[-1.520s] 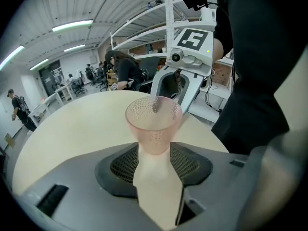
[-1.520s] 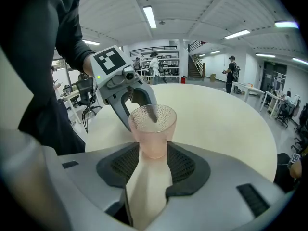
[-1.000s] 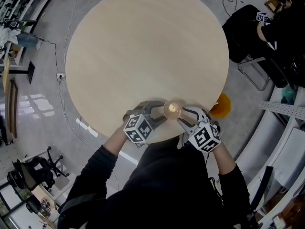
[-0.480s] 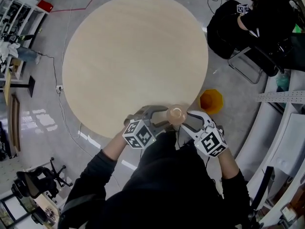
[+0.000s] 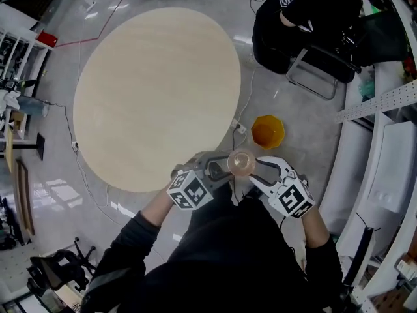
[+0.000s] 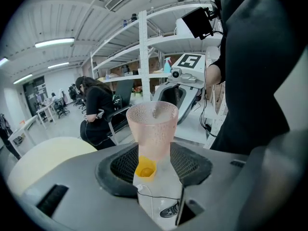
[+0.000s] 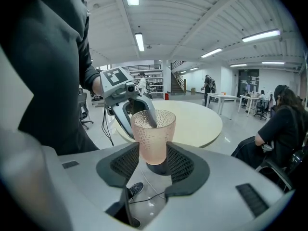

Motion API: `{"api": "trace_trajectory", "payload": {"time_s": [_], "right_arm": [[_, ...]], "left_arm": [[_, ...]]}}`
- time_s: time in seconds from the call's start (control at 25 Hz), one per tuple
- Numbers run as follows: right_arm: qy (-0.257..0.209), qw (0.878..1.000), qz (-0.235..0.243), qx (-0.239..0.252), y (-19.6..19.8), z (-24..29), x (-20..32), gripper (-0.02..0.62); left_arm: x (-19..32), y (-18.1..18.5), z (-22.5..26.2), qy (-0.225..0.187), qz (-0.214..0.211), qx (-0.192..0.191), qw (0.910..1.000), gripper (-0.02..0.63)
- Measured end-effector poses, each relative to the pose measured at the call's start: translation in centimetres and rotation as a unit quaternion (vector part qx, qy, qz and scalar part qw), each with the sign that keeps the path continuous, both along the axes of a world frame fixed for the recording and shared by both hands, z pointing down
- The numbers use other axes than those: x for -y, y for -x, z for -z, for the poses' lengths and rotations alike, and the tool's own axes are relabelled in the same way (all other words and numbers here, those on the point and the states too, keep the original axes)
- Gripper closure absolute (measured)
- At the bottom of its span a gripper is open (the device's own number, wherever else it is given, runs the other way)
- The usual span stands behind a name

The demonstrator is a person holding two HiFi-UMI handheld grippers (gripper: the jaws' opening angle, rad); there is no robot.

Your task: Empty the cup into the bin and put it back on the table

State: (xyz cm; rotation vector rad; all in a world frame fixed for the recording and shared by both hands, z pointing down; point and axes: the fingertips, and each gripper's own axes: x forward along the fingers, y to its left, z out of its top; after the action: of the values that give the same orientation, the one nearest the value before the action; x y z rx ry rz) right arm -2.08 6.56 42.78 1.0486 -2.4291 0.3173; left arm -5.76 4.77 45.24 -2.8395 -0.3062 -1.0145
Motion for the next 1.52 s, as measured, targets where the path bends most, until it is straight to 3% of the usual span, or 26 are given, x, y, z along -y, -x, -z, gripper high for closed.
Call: {"api": "trace_trajectory", "payload": {"time_s": [0.56,0.92,1.2,1.52], "right_arm": [[0.018,0.995,-0.070,0.074,-7.7,-0.7,-9.1,0.414],[0.054,0.984,-0.118,0.124,-10.5,-3.0,-7.7,0.416],[0.083,0.968,-0.159,0.173,-13.3,-4.7,-3.9,0.416],[0.116,0.953,-0.179,0.215,-15.5,-8.8,-1.9,0.416]], "left_arm": [[-9.0,-7.9,-0.6,0.061,-0.021,-0.003,0.9979,0.394],[-7.5,-10.8,-2.5,0.119,-0.043,-0.003,0.9919,0.394],[-4.0,-13.6,-4.2,0.212,-0.051,-0.008,0.9759,0.394],[-2.3,-15.7,-8.6,0.275,-0.030,0.014,0.9608,0.393]]}}
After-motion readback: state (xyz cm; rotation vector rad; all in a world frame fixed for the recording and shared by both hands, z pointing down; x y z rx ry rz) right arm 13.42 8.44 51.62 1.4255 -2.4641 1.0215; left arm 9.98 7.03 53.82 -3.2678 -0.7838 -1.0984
